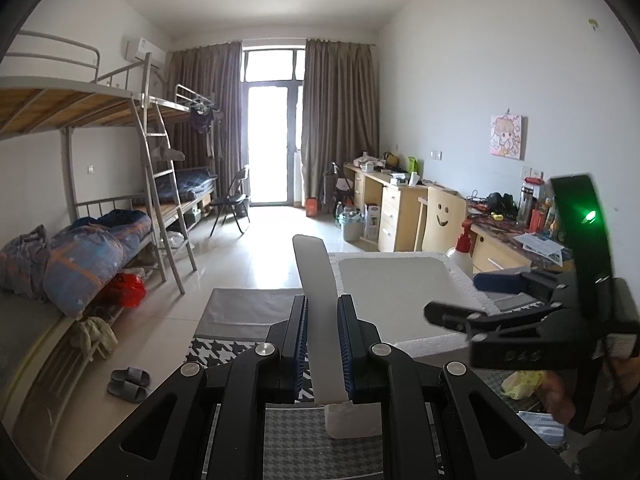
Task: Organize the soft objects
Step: 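Lower the tissue into the foam box and open the right tool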
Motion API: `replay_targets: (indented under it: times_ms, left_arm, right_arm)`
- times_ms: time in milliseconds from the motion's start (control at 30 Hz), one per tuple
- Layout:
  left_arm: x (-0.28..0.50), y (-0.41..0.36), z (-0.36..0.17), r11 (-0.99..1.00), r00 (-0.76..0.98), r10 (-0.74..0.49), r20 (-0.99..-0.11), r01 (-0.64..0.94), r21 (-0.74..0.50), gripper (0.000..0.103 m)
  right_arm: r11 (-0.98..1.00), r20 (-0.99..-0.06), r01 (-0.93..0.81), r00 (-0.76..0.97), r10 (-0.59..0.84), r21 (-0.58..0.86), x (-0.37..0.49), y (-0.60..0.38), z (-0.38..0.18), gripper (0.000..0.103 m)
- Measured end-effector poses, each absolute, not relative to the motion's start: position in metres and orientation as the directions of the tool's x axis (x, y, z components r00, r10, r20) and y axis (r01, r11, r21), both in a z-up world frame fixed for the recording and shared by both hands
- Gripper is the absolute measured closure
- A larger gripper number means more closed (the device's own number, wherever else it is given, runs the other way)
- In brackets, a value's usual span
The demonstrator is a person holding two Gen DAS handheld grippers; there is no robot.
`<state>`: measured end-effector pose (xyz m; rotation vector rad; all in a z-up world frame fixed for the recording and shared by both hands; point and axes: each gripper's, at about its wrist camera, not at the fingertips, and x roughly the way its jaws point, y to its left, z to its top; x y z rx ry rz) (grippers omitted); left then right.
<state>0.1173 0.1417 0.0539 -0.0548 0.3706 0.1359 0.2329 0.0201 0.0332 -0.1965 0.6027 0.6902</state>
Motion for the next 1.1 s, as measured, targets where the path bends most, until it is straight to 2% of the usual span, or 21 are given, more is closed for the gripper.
replay_targets:
  times_ms: [133,300,1100]
  left_arm:
    - [0.122,0.138,0.055,0.992,0.925,0.105,-0.365,-0.122,-0.023,0.087]
    - [0.129,0.132,0.057,0.996,0.927,0.076,-0.367,-0.090,-0.020,0.087]
    - [0.171,0.112,0.058,1.000,0.913,-0.019,-0.407,0.009,-0.028,0.087]
  right_arm:
    - [0.771,-0.546,-0.637,0.635,0.546,0.031,0.227,0.009,0.044,0.017]
    - [0.786,-0.519,-0.618,0.665,0.537,0.021,0.224,-0.001,0.050,0.012]
    - [0.861,-0.448,-0.505,0.757,0.476,0.063,0.216,-0.060,0.053,0.012]
